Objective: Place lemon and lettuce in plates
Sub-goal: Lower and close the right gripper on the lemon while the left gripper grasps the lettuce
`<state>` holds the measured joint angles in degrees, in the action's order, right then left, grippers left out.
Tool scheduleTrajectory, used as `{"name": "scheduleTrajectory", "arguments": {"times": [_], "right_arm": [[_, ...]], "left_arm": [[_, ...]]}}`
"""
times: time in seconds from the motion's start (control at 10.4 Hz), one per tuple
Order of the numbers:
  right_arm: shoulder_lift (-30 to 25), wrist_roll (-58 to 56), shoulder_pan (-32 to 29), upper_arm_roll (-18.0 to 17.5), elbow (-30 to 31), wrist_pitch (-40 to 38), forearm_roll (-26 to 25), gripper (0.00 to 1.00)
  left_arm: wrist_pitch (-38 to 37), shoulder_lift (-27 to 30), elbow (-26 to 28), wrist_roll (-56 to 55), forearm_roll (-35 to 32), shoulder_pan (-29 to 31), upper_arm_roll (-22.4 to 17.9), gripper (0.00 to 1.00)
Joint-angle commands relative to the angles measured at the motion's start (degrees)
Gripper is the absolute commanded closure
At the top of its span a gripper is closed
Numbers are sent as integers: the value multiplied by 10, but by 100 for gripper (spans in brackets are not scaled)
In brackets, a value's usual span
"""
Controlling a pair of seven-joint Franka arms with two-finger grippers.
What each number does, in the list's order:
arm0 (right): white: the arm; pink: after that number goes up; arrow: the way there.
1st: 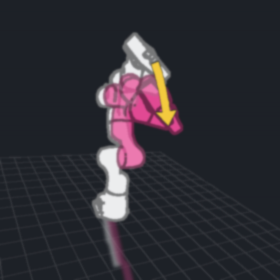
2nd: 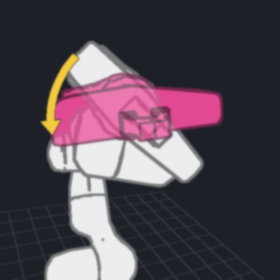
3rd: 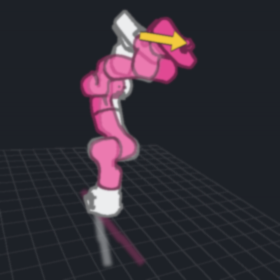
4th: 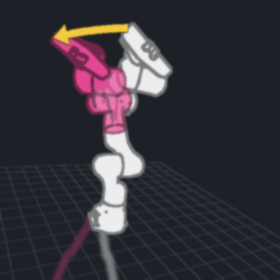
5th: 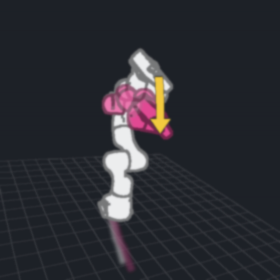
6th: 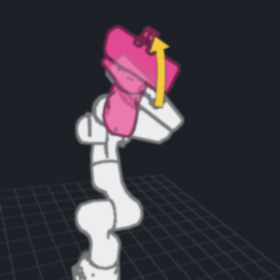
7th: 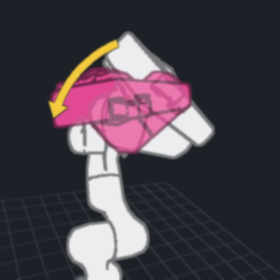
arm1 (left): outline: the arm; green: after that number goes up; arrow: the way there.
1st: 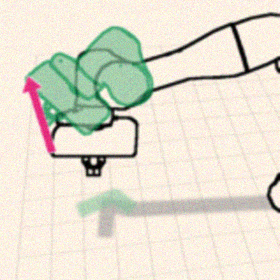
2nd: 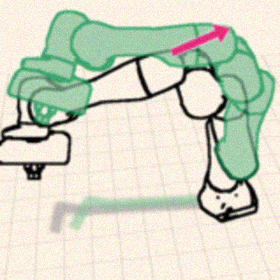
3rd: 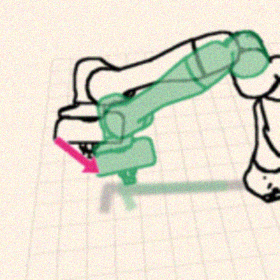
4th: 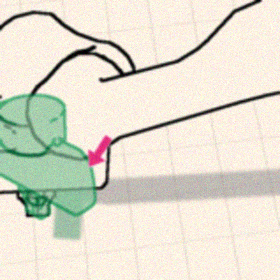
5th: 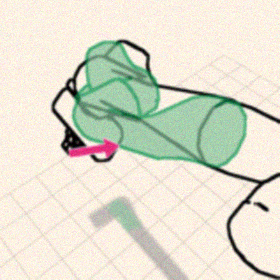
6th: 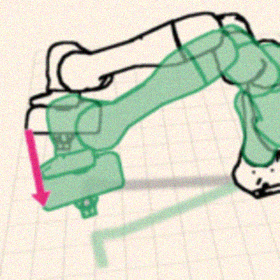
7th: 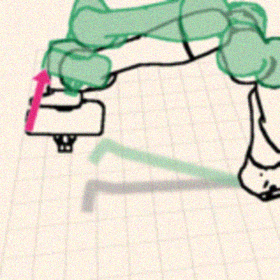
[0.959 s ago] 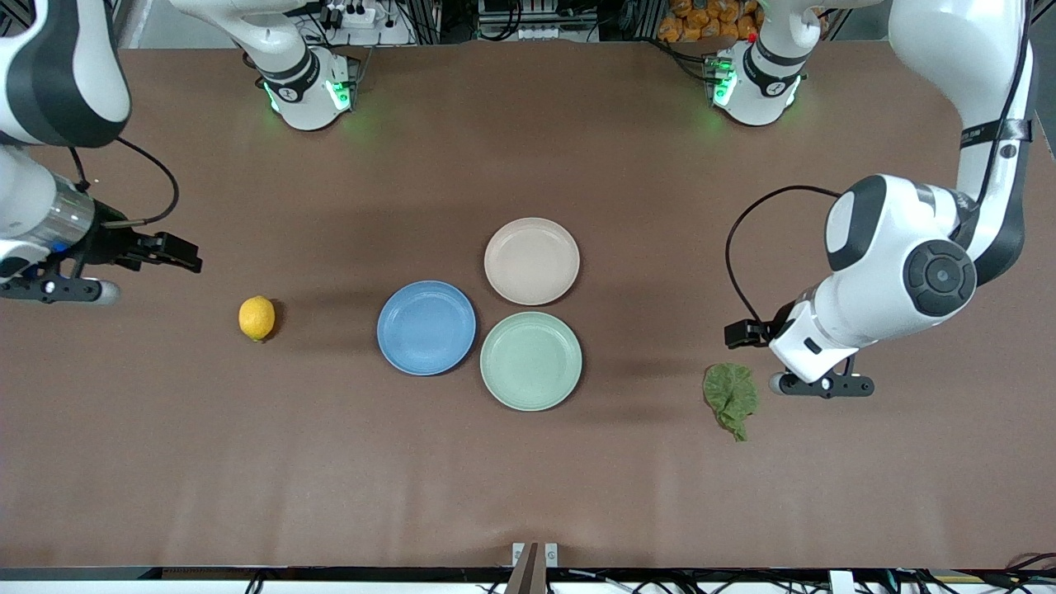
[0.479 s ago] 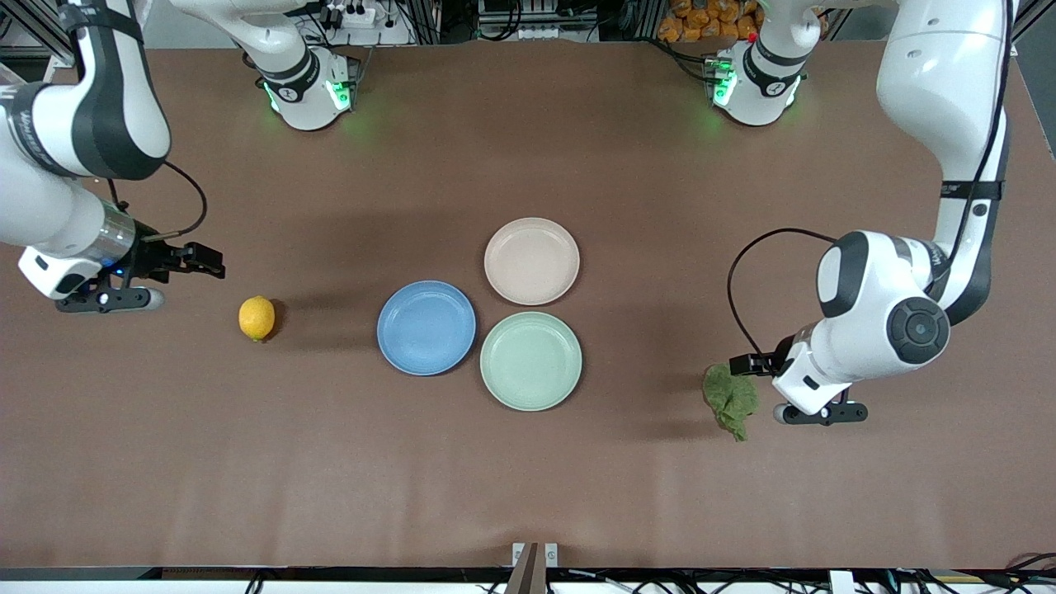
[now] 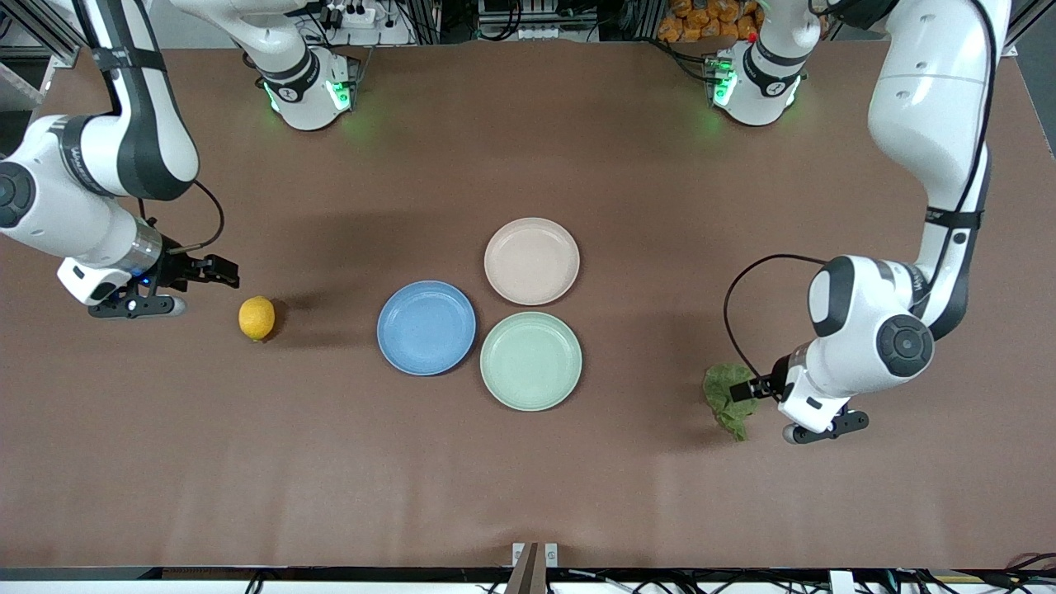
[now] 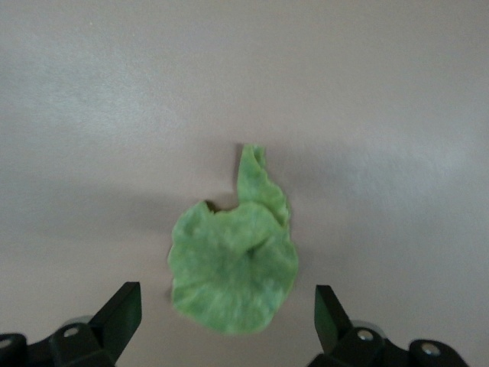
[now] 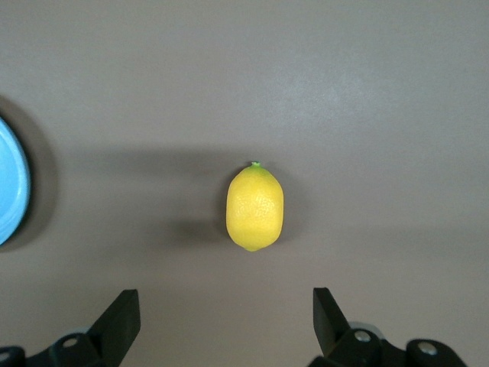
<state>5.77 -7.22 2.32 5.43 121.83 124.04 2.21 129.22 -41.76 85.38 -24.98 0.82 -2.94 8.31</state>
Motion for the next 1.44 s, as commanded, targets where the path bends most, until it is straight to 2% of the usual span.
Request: {"name": "scheduleTrajectory", "arguments": {"times": [0.0,0.38,0.77,1.15,1.25,1.34], "right_arm": [[14,-17,-7,-3,38,72,-5,0],[60,-54,-14,-3,60,148,-5,0],[103,-48,-21,-3,66,203,-5,0],[150,-28,-20,-4,67,261,3,0],[161,-16,-19,-4,67,275,3,0],[173,-10,-17,-4,67,295,3,0]], "left_arm": [[32,-33,-17,-28,-6,-6,-5,0],[50,-75,-42,-31,-41,-22,-6,0],[51,-80,-43,-31,-42,-62,-43,0],[51,-82,-39,-25,-64,-64,-46,0],[51,-83,-39,-24,-78,-64,-45,7],[51,-83,-39,-25,-92,-64,-45,60]]}}
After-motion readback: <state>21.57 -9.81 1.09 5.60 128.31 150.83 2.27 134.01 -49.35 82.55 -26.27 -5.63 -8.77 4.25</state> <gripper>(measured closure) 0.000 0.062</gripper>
